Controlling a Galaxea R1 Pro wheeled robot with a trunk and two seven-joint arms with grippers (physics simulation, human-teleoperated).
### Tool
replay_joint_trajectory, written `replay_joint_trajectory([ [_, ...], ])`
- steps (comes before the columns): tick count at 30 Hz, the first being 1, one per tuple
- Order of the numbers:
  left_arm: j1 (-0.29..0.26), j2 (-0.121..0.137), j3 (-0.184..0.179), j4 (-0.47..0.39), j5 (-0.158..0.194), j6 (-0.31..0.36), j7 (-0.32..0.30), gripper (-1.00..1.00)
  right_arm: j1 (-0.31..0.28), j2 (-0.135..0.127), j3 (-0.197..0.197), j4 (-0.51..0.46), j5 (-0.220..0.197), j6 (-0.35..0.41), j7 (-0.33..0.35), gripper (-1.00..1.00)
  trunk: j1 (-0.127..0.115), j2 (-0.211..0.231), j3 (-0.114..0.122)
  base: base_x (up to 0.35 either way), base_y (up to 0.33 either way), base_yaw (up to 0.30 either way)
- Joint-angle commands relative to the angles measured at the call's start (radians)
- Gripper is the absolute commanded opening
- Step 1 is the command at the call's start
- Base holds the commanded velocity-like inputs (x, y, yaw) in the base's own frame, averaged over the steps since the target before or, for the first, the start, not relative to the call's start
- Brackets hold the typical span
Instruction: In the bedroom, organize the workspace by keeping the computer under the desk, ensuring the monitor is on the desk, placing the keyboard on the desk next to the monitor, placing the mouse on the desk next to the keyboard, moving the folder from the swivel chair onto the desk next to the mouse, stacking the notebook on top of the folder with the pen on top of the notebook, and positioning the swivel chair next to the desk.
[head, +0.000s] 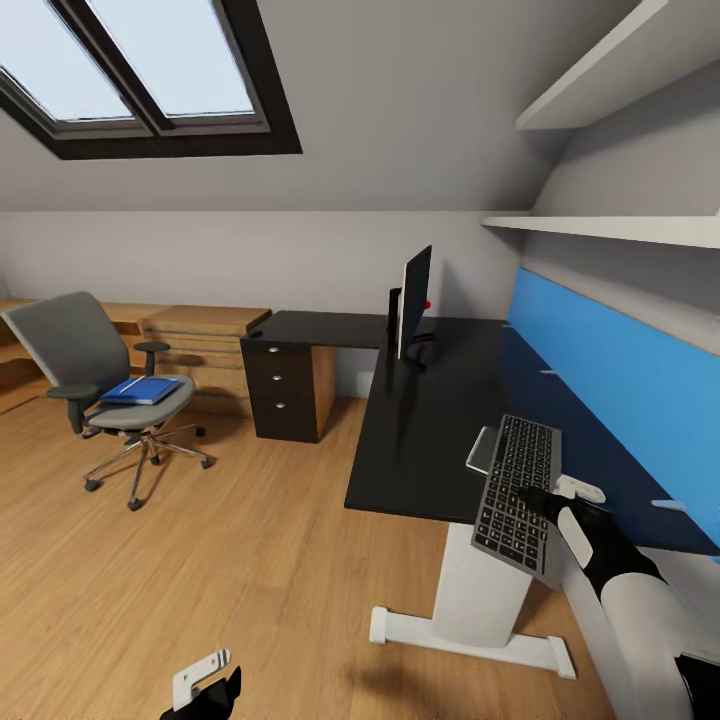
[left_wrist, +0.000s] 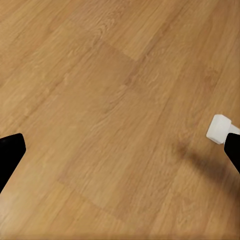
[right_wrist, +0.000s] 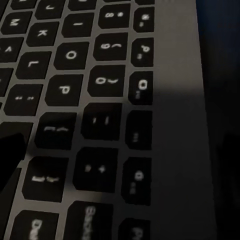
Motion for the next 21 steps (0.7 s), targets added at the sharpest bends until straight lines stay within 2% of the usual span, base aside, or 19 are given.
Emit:
replay_joint_trajectory([
  [1,0.0,0.0,0.0,-0.001,0.01,-0.001,0.001,1.0,0.0,0.0,-0.001,0.011,-0.015,0.008,-0.008,1.0,0.0,0.0,-0.001,-0.004,0.0,0.0],
  [15,0.0,0.0,0.0,-0.001,0.01,-0.001,0.001,1.0,0.0,0.0,-0.001,0.011,-0.015,0.008,-0.008,1.0,0.0,0.0,-0.001,-0.002,0.0,0.0],
  [21,0.0,0.0,0.0,0.0,0.011,-0.001,0.001,1.0,0.001,0.0,-0.002,0.011,-0.015,0.008,-0.008,1.0,0.0,0.0,-0.001,-0.121,-0.099,0.0],
])
